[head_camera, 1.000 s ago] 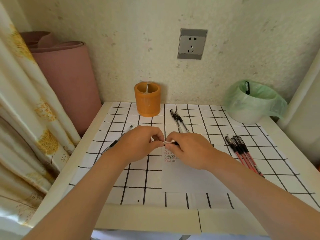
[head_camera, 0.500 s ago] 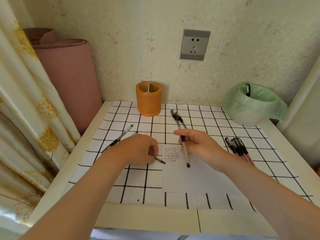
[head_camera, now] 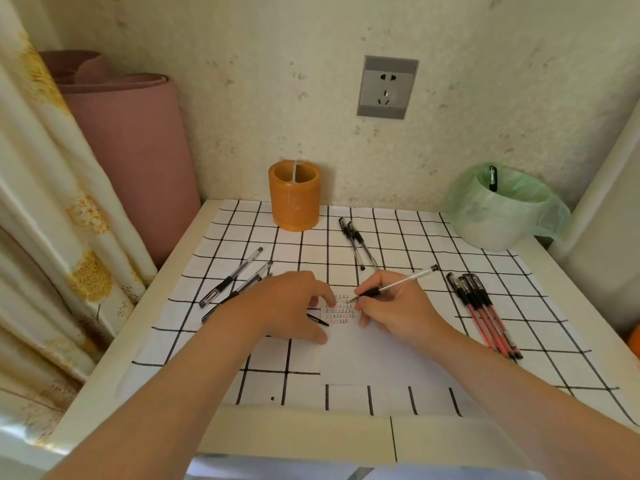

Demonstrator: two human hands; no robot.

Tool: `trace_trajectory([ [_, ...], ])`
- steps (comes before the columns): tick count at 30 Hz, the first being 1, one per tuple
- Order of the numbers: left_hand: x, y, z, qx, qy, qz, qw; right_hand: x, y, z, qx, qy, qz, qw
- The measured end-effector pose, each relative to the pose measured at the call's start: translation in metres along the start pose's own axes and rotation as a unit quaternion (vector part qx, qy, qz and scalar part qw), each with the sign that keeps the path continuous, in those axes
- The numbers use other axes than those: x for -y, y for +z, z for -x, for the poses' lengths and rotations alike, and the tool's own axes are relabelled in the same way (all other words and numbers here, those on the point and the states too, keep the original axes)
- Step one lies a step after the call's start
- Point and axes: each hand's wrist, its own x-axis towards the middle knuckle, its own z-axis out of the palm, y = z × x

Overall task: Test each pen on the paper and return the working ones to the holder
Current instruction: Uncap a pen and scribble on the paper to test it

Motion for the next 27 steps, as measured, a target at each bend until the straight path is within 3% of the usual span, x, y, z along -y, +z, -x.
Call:
trace_trajectory([
  [6,0.001,0.001,0.000,-0.002,-0.005,0.002,1.000,-0.008,0.000,0.004,0.035,-0.058,0.105,0.992],
  [27,0.004,0.004,-0.003,-0.005,-0.005,0.016,1.000,-0.016,0.000,0.000,0.065,-0.092,0.102,0.988],
])
